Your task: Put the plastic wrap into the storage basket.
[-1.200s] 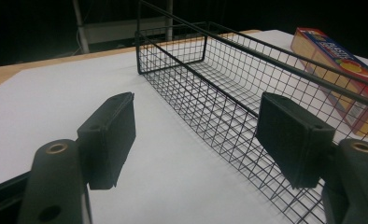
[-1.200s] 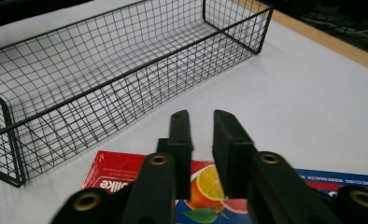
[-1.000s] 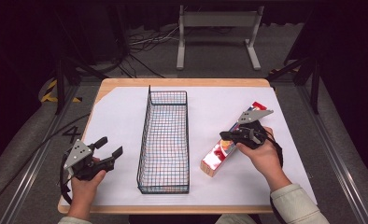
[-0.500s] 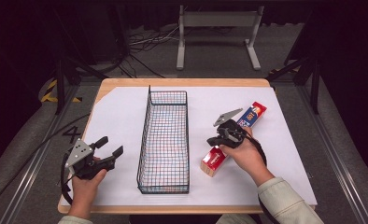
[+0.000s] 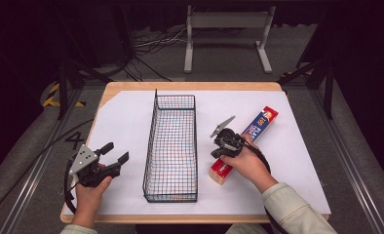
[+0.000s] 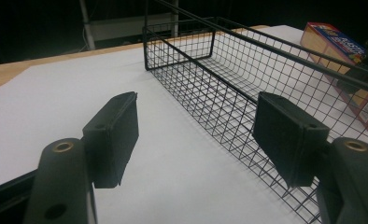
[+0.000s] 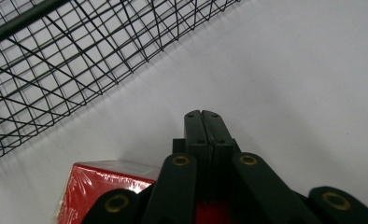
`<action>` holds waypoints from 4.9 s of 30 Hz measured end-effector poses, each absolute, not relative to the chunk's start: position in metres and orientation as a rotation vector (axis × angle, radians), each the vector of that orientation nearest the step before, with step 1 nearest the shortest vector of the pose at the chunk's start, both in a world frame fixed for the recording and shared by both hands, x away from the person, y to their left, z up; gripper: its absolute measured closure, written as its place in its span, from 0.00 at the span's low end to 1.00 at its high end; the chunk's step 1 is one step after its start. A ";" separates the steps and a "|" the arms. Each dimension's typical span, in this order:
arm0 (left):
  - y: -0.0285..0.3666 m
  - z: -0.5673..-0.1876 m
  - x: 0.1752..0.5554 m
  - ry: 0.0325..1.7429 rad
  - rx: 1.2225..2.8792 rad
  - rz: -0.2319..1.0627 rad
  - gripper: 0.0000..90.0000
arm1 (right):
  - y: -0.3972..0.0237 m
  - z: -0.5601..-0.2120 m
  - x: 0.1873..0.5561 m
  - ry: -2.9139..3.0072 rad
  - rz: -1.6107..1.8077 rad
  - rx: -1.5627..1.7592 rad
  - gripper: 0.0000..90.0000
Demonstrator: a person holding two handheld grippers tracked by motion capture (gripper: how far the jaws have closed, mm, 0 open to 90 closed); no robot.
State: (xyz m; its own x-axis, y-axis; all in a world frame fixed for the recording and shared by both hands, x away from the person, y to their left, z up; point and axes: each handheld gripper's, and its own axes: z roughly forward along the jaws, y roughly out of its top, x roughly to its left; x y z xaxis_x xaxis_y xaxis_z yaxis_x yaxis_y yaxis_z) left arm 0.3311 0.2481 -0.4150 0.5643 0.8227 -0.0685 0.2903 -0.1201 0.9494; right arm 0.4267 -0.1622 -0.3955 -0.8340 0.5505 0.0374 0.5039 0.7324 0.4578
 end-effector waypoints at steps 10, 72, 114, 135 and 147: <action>0.245 -0.418 0.331 0.940 1.691 0.582 0.35 | -0.165 -0.392 0.423 2.887 0.611 0.870 1.00; 0.236 -0.421 0.332 0.944 1.710 0.597 0.34 | -0.254 -0.348 0.372 2.724 0.946 0.817 0.59; 0.232 -0.425 0.327 0.997 1.708 0.671 0.35 | -0.297 -0.348 0.386 1.822 1.100 1.308 0.39; 0.232 -0.427 0.326 0.992 1.724 0.675 0.34 | -0.285 -0.373 0.412 1.856 0.790 1.790 0.29; 0.240 -0.428 0.319 0.998 1.715 0.668 0.34 | -0.282 -0.387 0.427 1.894 0.630 1.961 0.26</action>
State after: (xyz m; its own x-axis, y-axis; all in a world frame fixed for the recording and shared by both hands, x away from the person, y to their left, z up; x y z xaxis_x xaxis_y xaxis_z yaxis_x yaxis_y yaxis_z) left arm 0.3192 0.2397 -0.4275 0.5067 0.8619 -0.0207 0.3088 -0.1591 0.9377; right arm 0.4273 -0.2816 -0.3869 0.0122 0.9969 0.0782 0.8452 -0.0521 0.5319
